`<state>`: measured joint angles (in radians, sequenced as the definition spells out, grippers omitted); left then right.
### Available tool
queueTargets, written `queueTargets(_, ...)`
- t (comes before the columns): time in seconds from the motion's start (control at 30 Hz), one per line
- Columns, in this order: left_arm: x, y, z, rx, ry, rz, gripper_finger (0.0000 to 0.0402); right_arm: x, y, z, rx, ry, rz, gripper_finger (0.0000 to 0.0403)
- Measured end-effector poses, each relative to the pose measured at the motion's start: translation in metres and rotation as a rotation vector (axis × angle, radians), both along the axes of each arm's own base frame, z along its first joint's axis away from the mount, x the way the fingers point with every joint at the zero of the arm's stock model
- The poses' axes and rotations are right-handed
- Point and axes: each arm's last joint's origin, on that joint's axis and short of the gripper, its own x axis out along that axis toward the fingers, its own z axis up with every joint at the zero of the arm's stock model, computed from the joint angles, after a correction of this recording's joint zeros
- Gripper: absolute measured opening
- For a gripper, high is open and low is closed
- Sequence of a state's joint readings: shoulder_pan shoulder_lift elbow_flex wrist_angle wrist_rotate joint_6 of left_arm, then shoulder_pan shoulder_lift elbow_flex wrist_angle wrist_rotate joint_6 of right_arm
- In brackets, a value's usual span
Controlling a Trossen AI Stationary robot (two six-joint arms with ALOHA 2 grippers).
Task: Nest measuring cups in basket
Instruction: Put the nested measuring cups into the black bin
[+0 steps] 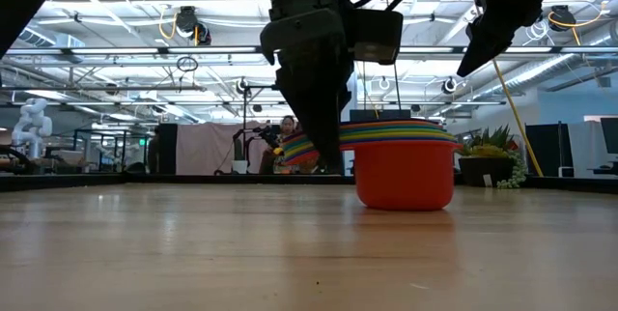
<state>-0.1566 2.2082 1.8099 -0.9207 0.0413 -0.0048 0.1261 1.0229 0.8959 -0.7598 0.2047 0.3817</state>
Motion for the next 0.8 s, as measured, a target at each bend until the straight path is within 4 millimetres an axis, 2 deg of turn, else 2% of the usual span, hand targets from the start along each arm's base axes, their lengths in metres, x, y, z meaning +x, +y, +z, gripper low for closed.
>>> queueTargets(0.2, -0.0001, 0.0001, 0.0, 0.003, 0.001, 0.005, 0.0161, 0.0, 0.0, -0.0001, 0.001, 0.0, -0.002, 0.0254)
queueTargets(0.8, -0.0005, -0.0015, 0.0, 0.022, -0.001, 0.021, 0.0155, 0.0, 0.0001, -0.0001, 0.001, 0.0, -0.002, 0.0254)
